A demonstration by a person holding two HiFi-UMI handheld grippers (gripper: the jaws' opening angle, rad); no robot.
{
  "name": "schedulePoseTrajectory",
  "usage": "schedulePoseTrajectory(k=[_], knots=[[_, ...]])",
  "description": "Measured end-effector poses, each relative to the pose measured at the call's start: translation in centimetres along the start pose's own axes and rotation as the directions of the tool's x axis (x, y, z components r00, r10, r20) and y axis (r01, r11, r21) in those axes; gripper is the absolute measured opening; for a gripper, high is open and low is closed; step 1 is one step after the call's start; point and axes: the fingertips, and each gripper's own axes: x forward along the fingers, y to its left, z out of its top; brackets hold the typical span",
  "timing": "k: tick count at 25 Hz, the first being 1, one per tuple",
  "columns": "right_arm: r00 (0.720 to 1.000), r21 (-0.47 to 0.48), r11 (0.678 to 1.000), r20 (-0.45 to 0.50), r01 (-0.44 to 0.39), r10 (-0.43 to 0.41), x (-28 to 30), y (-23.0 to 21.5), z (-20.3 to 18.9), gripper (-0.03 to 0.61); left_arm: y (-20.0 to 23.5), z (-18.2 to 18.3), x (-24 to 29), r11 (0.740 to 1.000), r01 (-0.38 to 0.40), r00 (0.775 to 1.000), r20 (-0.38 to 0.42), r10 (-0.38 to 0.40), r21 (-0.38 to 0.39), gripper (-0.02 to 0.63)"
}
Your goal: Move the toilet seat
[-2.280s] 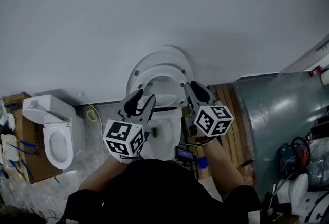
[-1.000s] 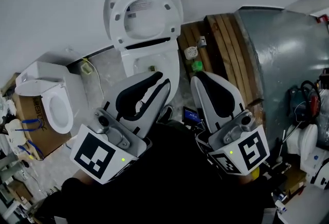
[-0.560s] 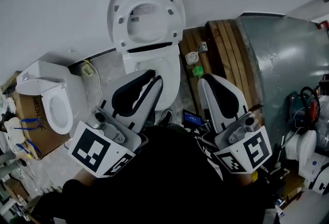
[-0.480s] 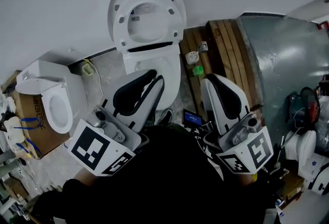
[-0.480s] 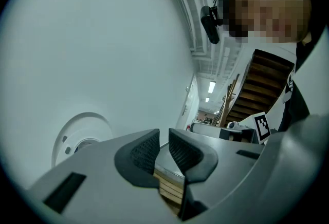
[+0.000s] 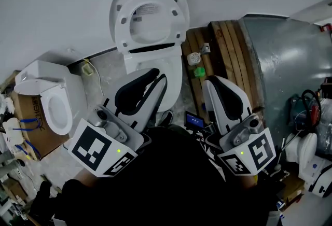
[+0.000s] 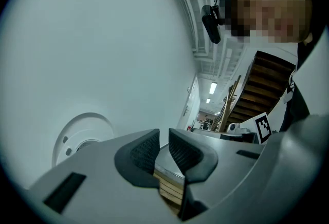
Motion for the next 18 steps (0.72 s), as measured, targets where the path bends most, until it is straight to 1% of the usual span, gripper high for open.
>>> schedulePoseTrajectory(k=[4, 9, 18], knots=[[1.0, 0.01, 1.0, -0.003, 0.004, -0.004, 0.4, -0.2, 0.0, 0.037, 0.4, 0.2, 0.2, 1.0, 0.004, 1.0, -0.002, -0.004, -0.002, 0.064], [1.0, 0.027, 0.999, -0.015, 0.016, -0.015, 1.0, -0.5, -0.4, 0.037, 1.2, -0.1, 0.3, 1.0, 0.009, 1.0, -0.011, -0.009, -0.029, 0.064], [1.0, 0.031, 0.999, -0.024, 0.014, -0.013, 2.0, -0.3, -0.7, 0.037, 2.1, 0.1, 0.2, 1.0, 0.01, 1.0, -0.015, -0.011, -0.027, 0.064]])
